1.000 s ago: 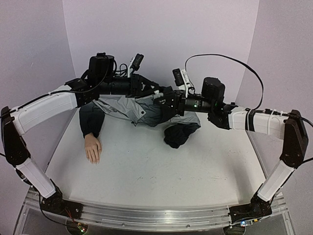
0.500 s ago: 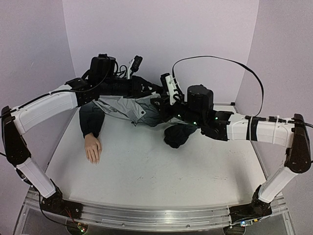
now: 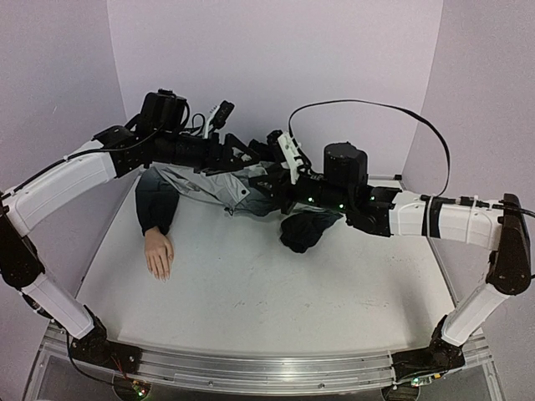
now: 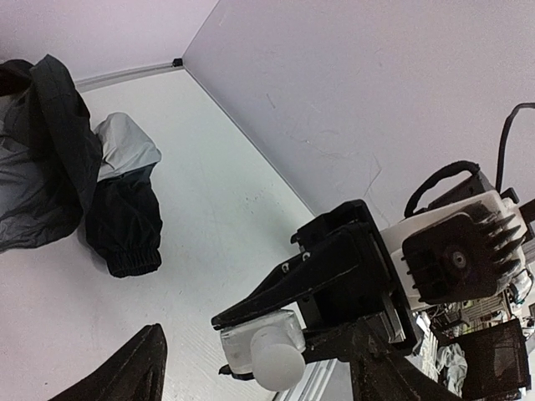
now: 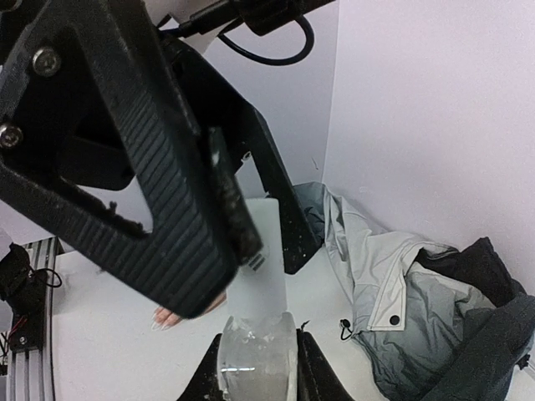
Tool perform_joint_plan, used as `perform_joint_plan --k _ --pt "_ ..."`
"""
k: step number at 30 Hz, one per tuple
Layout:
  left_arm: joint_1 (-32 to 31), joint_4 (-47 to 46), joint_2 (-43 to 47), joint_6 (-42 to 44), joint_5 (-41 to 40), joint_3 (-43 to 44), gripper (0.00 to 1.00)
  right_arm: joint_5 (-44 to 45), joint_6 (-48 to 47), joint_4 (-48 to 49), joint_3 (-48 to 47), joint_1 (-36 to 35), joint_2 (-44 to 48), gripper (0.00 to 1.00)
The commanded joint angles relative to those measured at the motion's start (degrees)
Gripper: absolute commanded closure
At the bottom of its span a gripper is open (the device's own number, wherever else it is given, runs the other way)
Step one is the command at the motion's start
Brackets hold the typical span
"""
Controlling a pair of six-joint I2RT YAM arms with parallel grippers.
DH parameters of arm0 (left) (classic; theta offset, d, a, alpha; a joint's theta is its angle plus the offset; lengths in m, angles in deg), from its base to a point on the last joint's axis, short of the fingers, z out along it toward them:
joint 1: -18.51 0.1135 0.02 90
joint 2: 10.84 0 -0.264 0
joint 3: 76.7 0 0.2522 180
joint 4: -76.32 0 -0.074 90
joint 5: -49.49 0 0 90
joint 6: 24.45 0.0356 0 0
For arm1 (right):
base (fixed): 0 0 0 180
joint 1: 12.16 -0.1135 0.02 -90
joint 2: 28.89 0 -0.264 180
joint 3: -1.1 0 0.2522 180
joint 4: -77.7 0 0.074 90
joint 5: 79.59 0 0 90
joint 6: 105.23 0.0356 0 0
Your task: Paint the nails
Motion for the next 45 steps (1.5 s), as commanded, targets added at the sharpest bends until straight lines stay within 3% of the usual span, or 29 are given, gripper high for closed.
perform_joint_plan --k 1,6,17,25,36,45 --pt "-0.01 5.61 1.09 2.15 1.9 4.14 0.27 -3.06 -1.14 1.83 -1.97 0.2 1.2 1.0" --pt "-0.01 7.06 1.22 3.32 2.41 4.71 0.4 -3.81 -1.26 0.52 -3.28 0.2 0.05 1.0" --pt "0.07 8.98 0.69 3.97 1.52 5.66 0.59 -5.21 -1.1 -0.92 -3.89 0.2 -0.8 1.0" --pt "0.33 9.0 -0.79 3.79 3.25 6.07 0.65 -5.51 -1.17 -1.52 -4.31 0.2 -1.17 1.0" --pt "0.34 10.13 -1.15 4.32 2.79 6.16 0.8 -5.66 -1.17 -1.75 -4.36 0.2 -1.18 1.0" --pt "0.34 11.49 -0.98 5.06 1.67 6.46 0.99 -4.7 -1.48 -1.74 -3.87 0.2 -0.86 1.0"
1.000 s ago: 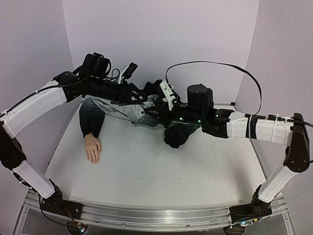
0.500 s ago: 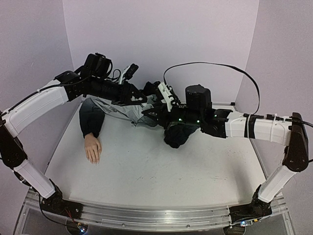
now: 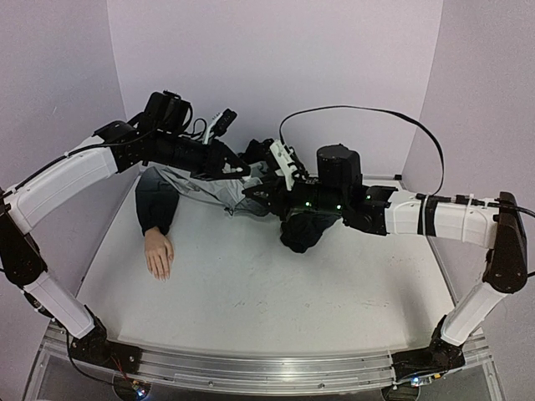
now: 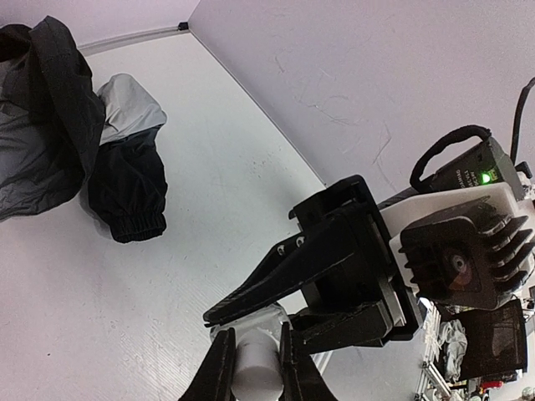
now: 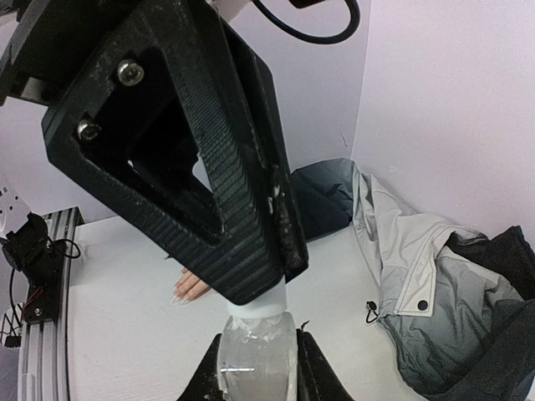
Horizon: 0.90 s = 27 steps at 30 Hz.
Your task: Paint the nails
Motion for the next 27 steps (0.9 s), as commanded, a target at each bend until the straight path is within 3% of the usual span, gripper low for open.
perform_joint_plan --k 1,27 --pt "0.13 1.32 0.47 1.26 -0.72 3.28 1.0 0.22 -0.73 2.79 -2.4 0.2 0.81 1.0" --pt "2.09 2.79 2.64 0.76 -4.15 3.77 1.0 0.75 -1.55 2.78 -0.55 0.2 1.34 1.0"
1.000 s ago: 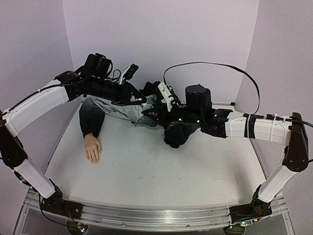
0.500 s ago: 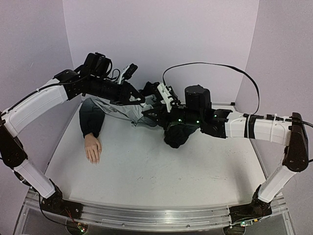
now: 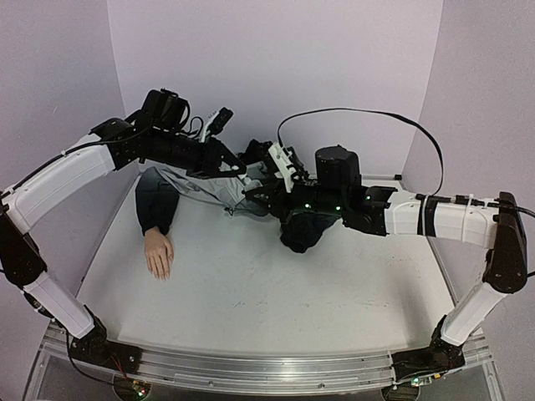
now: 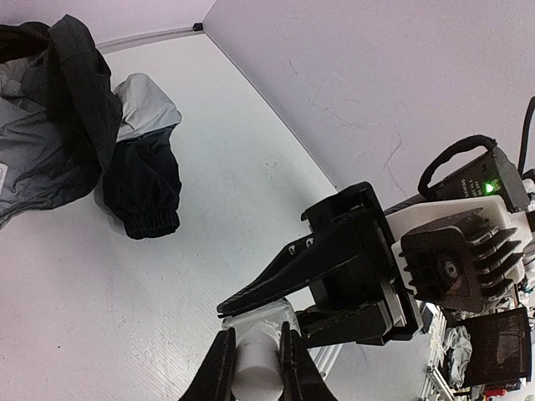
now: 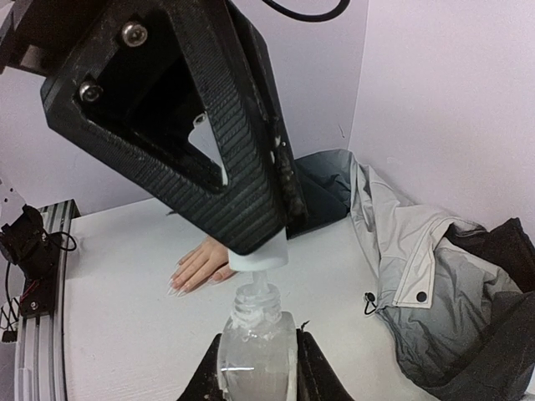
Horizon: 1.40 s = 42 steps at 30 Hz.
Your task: Paint the nails
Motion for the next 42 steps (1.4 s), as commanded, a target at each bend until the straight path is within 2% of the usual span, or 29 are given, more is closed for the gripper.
perform_joint_plan --k 1,28,38,42 --pt "1.24 0.37 2.48 0.34 -1.97 2.56 1.0 -0.07 -1.03 4.12 -0.62 0.24 1.34 1.0" --pt "4.94 0.71 7.42 -0.19 -2.34 -1.07 1.0 0.59 -1.2 4.85 1.36 0.2 3.57 1.0" --pt "12.77 13.88 7.61 7.29 -2.6 -6.94 1.0 -3.25 -0.01 6.34 8.75 4.74 11.19 1.0" --pt "13.55 15.92 7.29 10.29 -7.44 -12.65 1.0 -2.97 -1.68 7.1 11.53 5.74 14.56 1.0"
